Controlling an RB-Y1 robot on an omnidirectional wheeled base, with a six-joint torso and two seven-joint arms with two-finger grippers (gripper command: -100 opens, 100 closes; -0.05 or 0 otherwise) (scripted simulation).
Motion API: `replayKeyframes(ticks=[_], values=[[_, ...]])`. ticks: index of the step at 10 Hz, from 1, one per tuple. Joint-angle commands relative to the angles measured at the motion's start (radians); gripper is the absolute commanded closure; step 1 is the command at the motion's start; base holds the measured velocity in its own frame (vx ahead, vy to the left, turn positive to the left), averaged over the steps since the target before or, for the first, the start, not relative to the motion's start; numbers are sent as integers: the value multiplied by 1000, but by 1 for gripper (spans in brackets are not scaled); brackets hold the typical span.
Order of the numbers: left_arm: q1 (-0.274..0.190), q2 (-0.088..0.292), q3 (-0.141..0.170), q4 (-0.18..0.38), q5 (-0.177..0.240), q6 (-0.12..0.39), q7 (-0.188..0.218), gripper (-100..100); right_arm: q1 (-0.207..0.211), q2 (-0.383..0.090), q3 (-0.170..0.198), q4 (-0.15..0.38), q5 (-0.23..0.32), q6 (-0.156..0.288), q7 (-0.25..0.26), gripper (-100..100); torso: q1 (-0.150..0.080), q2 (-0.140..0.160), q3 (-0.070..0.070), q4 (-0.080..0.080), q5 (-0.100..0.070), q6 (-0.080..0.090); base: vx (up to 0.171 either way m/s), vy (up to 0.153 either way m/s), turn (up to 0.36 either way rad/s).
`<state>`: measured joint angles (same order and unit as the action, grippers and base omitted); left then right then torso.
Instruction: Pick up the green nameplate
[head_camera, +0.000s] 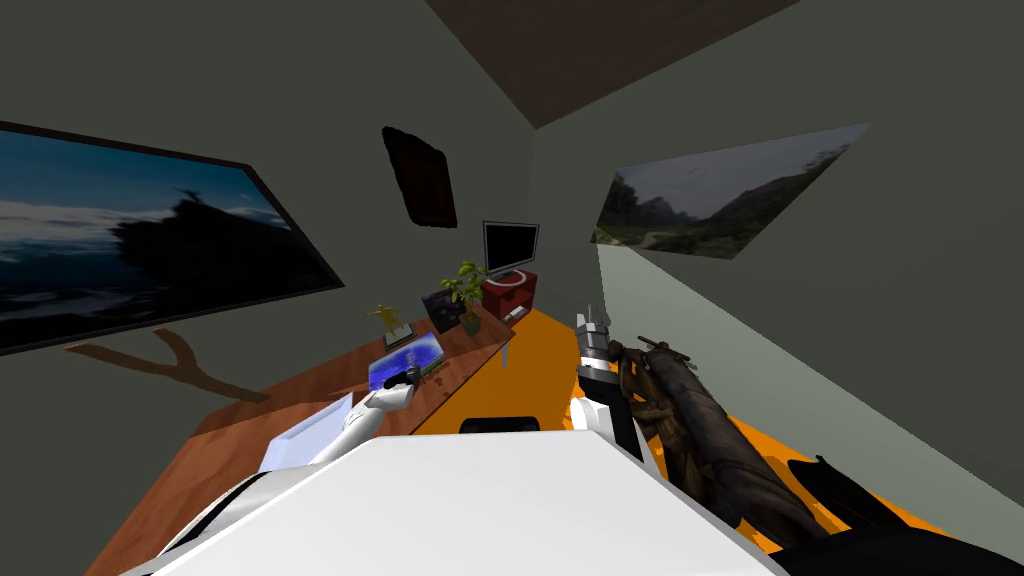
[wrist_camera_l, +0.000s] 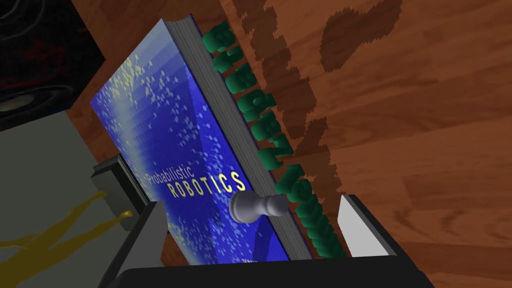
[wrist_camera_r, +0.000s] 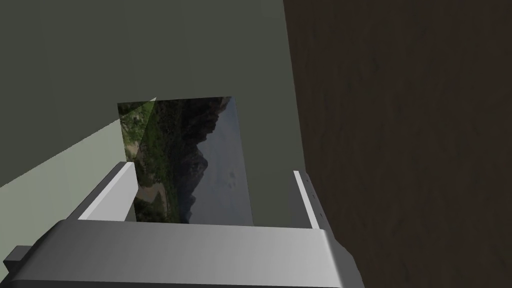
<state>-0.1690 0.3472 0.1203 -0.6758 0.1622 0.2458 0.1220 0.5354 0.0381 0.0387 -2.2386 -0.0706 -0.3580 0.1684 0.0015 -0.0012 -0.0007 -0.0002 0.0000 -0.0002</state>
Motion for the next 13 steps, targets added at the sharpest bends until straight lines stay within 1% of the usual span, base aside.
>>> replayKeyframes(ticks=[1,3,5,8,9,10,11,12,13], values=[[-15,5,10,44,-5,30,5,-100,0,0,0,0,0,0,0,0,0,0,0,0,0,0,21,24,-99],[-15,5,10,44,-5,30,5,-100,0,0,0,0,0,0,0,0,0,1,0,0,0,0,8,16,-5],[-41,20,12,101,2,49,7,-100,0,0,0,0,0,0,0,0,-1,1,1,0,0,0,9,16,-74],[-68,40,14,160,9,66,9,-100,0,0,0,0,0,0,0,0,1,0,0,0,0,0,13,32,-73],[-82,52,15,186,13,72,10,-100,0,0,0,0,0,0,0,0,1,1,0,0,0,0,11,44,-121],[-82,52,15,186,13,72,10,-100,0,0,0,0,0,0,0,0,1,1,0,0,0,0,8,45,-35],[-77,46,18,174,1,77,19,-100,0,0,0,0,0,0,0,0,1,1,0,0,0,-1,2,19,1],[-79,47,18,177,2,75,17,0,0,0,0,0,0,0,0,0,0,1,1,0,0,0,0,0,0],[-65,35,19,196,-6,40,17,-100,0,0,0,0,0,0,0,0,-1,1,1,0,0,0,68,25,39]])
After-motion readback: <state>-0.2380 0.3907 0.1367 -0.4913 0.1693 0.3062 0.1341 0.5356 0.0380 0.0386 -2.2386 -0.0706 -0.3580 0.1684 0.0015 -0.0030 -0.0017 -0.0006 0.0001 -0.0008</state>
